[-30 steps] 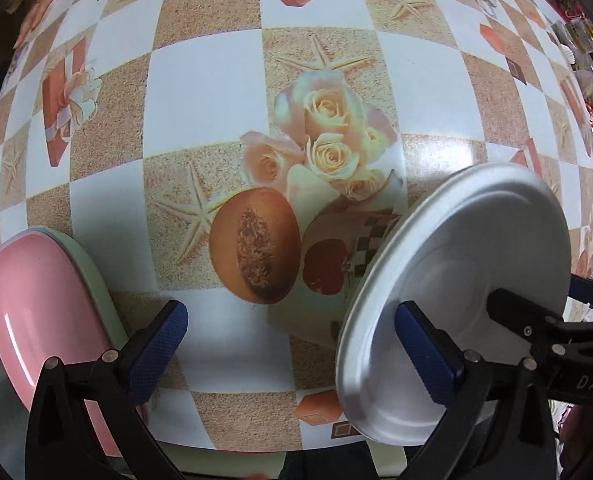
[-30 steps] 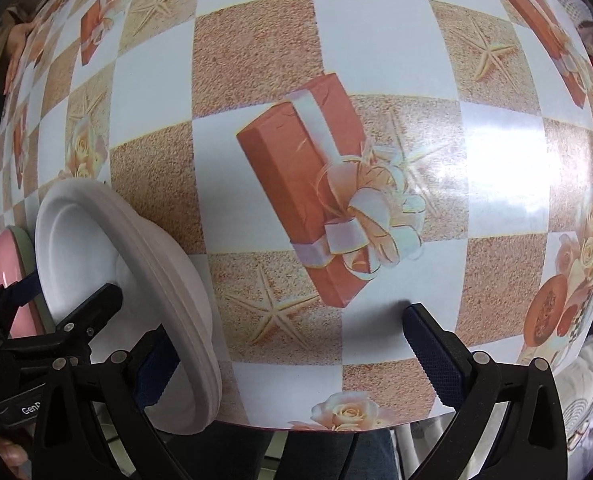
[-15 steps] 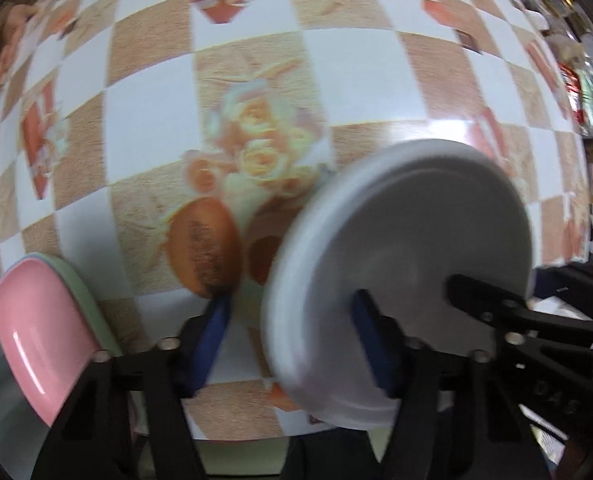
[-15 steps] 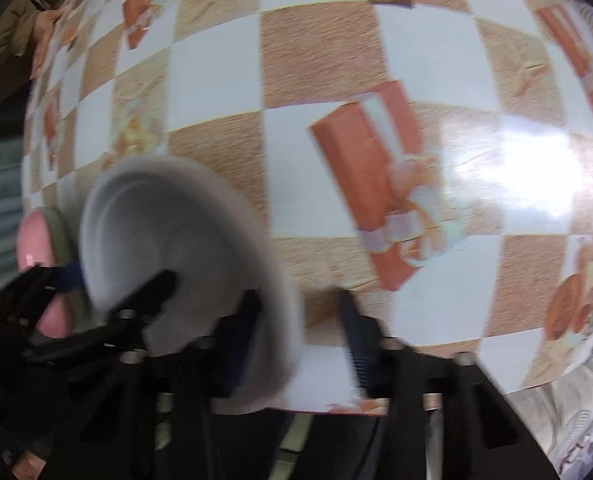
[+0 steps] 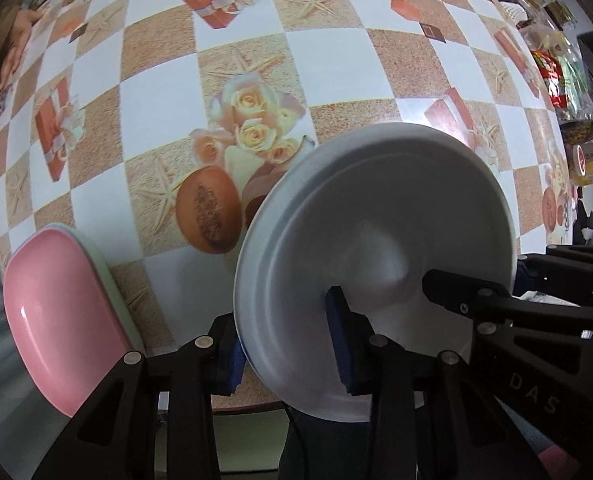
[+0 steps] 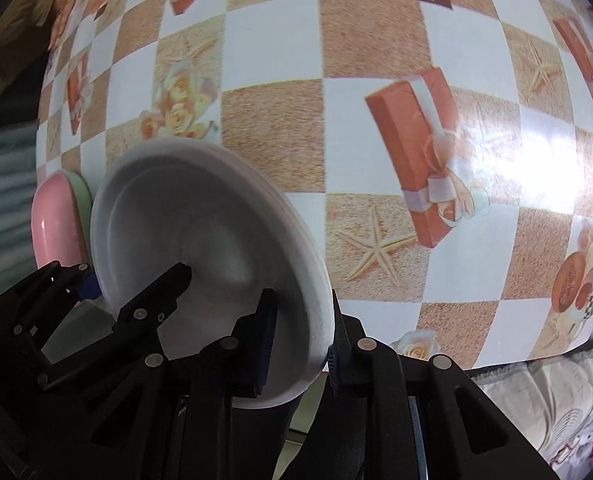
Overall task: Organize plates and bowls
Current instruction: 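Carry the stacked white bowls over the pink square plate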
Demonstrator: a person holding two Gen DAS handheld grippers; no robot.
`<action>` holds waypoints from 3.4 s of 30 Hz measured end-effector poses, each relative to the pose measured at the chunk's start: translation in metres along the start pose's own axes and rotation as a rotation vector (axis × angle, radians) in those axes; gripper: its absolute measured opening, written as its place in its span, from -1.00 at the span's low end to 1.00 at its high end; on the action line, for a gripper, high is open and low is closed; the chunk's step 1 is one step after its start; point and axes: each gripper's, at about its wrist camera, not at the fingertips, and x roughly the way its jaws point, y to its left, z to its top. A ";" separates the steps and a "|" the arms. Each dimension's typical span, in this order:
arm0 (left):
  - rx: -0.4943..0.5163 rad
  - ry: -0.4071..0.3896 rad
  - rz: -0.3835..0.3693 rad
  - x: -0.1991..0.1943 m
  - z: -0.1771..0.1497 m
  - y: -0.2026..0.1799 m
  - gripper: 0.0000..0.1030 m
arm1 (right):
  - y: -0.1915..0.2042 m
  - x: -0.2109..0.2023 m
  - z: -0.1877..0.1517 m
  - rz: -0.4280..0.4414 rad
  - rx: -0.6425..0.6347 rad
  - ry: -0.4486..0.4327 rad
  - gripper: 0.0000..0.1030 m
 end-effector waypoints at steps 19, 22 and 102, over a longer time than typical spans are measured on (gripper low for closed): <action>-0.091 -0.071 -0.018 -0.033 -0.043 0.063 -0.24 | 0.061 -0.018 -0.004 -0.066 -0.123 -0.042 -0.52; -0.107 -0.084 -0.018 -0.039 -0.050 0.070 -0.24 | 0.066 -0.017 -0.008 -0.071 -0.137 -0.049 -0.52; -0.511 -0.169 0.019 -0.069 -0.127 0.230 -0.26 | 0.284 0.026 0.025 -0.116 -0.485 -0.015 -0.51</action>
